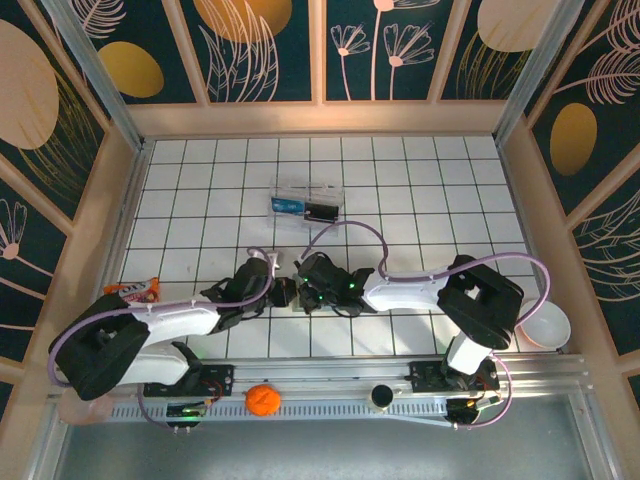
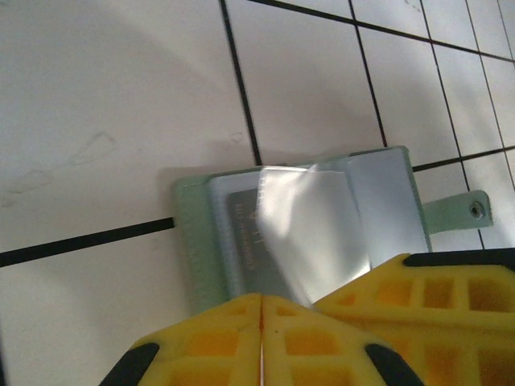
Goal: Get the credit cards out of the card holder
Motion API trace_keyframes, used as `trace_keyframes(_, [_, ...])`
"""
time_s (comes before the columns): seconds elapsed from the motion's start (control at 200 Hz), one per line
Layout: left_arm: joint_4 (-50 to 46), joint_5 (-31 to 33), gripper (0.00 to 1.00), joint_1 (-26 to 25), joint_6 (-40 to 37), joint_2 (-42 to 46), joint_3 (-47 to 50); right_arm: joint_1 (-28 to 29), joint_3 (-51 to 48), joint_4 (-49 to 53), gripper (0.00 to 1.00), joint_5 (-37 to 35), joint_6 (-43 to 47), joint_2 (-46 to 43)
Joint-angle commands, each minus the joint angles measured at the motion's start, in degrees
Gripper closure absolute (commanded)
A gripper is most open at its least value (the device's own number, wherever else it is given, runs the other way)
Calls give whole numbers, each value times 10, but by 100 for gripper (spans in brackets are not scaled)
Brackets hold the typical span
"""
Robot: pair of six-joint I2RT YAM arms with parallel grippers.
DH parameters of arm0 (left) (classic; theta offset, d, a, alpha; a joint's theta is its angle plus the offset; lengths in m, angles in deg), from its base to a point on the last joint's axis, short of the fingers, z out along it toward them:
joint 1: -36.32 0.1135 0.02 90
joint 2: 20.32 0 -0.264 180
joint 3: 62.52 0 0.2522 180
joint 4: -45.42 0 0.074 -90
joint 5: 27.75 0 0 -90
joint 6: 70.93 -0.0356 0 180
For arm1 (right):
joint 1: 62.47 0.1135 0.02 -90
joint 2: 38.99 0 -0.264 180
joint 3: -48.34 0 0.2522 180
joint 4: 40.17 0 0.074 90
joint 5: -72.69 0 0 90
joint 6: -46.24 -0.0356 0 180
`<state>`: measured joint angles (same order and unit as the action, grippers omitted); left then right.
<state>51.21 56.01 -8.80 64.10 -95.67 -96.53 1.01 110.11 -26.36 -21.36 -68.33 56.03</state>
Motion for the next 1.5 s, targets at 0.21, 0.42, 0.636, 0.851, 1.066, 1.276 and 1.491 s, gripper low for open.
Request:
trace_keyframes(0.21, [-7,-35,99,-12,-14,-76,-38,-1,-14,-28,100,16,-13,-15])
trace_keyframes(0.42, [-49,-13,100,-13,-16,-78,-36,-1,-26,-27,100,0,-28,-30])
trace_keyframes(0.636, [-51,-16,100,-12,-13,-75,-27,0,-65,-9,100,-53,-65,-84])
trace_keyframes(0.851, [-55,-34,100,-15,-20,-63,-37,2,-137,24,66,-126,-145,-192])
trace_keyframes(1.066, [-78,-44,79,-48,-33,-62,-83,7,-174,38,54,-197,-170,-296])
trace_keyframes(1.276, [-73,-81,79,-72,-41,-113,-138,7,-174,63,61,-223,-187,-313])
trace_keyframes(1.491, [-95,-127,77,-107,-72,-213,-220,8,-190,68,65,-230,-197,-338])
